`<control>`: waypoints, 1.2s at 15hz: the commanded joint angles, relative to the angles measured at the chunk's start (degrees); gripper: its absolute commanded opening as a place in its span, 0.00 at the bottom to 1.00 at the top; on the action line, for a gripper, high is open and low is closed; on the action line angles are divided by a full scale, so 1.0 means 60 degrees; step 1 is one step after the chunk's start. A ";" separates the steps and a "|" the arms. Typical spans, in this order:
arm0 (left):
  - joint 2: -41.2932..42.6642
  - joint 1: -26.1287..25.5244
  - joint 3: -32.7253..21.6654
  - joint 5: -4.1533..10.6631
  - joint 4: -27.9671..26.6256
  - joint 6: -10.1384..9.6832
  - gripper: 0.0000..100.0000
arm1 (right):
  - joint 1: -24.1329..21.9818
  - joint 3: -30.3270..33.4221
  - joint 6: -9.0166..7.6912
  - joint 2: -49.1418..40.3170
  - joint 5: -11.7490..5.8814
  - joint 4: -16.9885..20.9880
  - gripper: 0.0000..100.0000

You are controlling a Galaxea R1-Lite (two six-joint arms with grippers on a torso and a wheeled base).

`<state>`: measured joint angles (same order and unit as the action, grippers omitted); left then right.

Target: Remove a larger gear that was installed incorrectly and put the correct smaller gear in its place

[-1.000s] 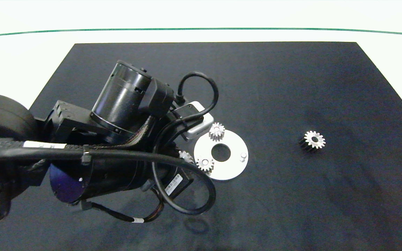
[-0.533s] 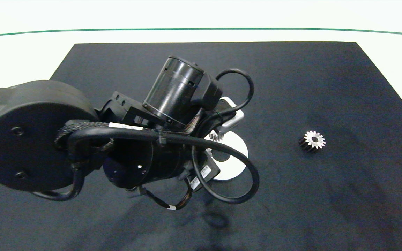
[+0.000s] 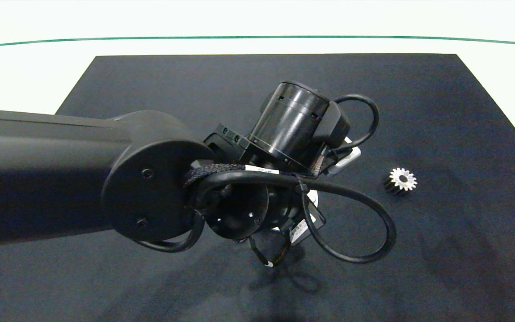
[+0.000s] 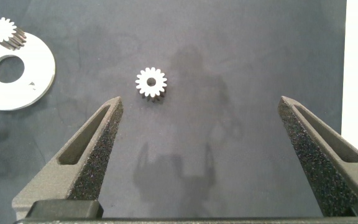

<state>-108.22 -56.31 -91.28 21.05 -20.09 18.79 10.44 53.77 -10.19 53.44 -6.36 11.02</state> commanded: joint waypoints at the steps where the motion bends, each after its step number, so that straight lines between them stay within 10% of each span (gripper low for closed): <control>1: -0.0524 -0.0005 -0.0606 0.0021 -0.0402 0.0033 0.22 | 0.0004 -0.0056 -0.0015 -0.0016 0.0006 0.0009 1.00; 18: -0.1944 -0.0137 -0.2511 0.0021 -0.1032 0.0150 0.22 | 0.0004 -0.0569 0.0190 -0.0147 0.0094 -0.0006 1.00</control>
<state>-118.97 -57.27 -105.86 21.05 -26.08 19.59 10.44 50.44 -8.97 52.61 -5.75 10.91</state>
